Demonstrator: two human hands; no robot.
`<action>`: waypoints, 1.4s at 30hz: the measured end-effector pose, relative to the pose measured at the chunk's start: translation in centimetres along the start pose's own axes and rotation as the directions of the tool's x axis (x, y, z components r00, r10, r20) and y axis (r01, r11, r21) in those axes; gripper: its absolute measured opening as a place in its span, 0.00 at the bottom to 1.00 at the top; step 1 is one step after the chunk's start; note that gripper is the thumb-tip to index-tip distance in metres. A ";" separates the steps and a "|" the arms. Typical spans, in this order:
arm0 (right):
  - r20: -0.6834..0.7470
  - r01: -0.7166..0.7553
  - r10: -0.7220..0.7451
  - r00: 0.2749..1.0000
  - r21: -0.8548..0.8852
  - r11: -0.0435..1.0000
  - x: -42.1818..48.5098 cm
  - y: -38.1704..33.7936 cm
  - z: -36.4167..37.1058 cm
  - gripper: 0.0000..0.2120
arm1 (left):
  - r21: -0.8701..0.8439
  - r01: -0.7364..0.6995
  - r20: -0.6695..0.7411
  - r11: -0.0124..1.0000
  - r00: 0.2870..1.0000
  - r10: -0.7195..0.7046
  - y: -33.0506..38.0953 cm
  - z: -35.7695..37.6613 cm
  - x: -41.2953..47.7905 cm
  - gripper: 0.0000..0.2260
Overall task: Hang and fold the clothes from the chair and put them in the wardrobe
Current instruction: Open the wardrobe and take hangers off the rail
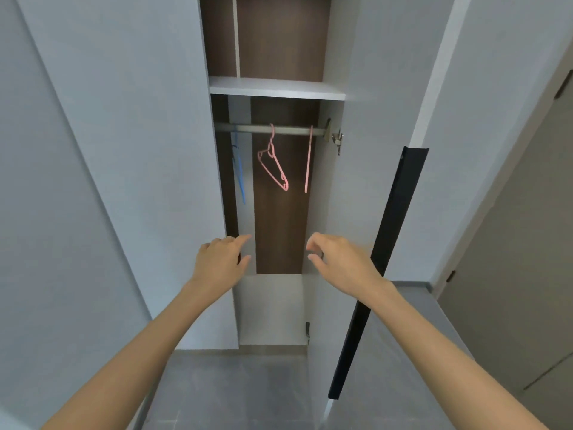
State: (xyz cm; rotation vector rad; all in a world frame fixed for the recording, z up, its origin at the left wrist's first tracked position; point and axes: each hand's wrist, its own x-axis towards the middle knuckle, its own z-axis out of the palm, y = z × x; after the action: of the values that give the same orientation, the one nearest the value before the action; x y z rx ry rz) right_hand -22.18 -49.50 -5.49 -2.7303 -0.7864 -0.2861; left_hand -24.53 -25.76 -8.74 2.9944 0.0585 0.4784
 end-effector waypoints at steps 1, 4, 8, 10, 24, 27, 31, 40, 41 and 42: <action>-0.007 0.008 -0.008 1.000 0.013 1.000 1.1 -0.4 0.6 0.09 | 0.019 0.023 -0.005 1.000 1.000 -0.023 -1.2 -0.2 0.3 0.23; -0.027 0.026 -0.026 0.999 -0.007 1.000 5.0 -1.6 2.0 0.10 | 0.062 0.102 -0.021 0.993 0.995 -0.100 -4.7 -0.3 1.6 0.24; -0.061 0.062 -0.066 0.996 -0.067 0.996 10.8 -3.3 3.7 0.11 | 0.087 0.194 -0.059 0.977 0.980 -0.189 -9.3 0.5 4.5 0.27; -0.091 0.070 -0.075 0.993 -0.059 0.996 14.1 -4.1 4.7 0.12 | 0.084 0.232 -0.084 0.969 0.971 -0.225 -11.3 1.0 6.4 0.29; -0.140 0.012 0.004 0.990 0.117 0.993 37.0 -7.4 11.2 0.27 | 0.044 0.282 -0.146 0.959 0.951 -0.273 -21.9 6.8 22.7 0.45; -0.115 0.019 0.004 0.993 0.202 0.979 39.3 -7.5 12.3 0.29 | 0.039 0.253 -0.149 0.967 0.958 -0.245 -22.9 8.1 24.2 0.48; -0.078 0.058 -0.029 0.997 0.400 0.915 41.1 -7.7 13.4 0.24 | 0.007 0.228 -0.171 0.974 0.960 -0.223 -23.4 9.7 24.8 0.50; -0.129 0.146 -0.111 0.985 0.302 0.942 41.5 -6.7 13.1 0.16 | 0.006 0.218 -0.193 0.976 0.958 -0.212 -23.2 9.7 24.4 0.49; -0.132 0.151 -0.115 0.985 0.309 0.939 41.2 -6.7 13.1 0.15 | 0.024 0.224 -0.207 0.974 0.954 -0.215 -23.2 9.6 24.1 0.49; -0.132 0.155 -0.119 0.984 0.314 0.937 40.8 -6.8 13.0 0.15 | 0.042 0.231 -0.222 0.972 0.951 -0.216 -23.1 9.4 23.7 0.49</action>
State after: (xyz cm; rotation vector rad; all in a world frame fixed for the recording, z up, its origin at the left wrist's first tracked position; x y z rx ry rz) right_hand 9.48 -19.82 -5.43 -2.3380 -0.9068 -0.3053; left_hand 0.46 -2.48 -12.90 2.9349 0.4360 0.7852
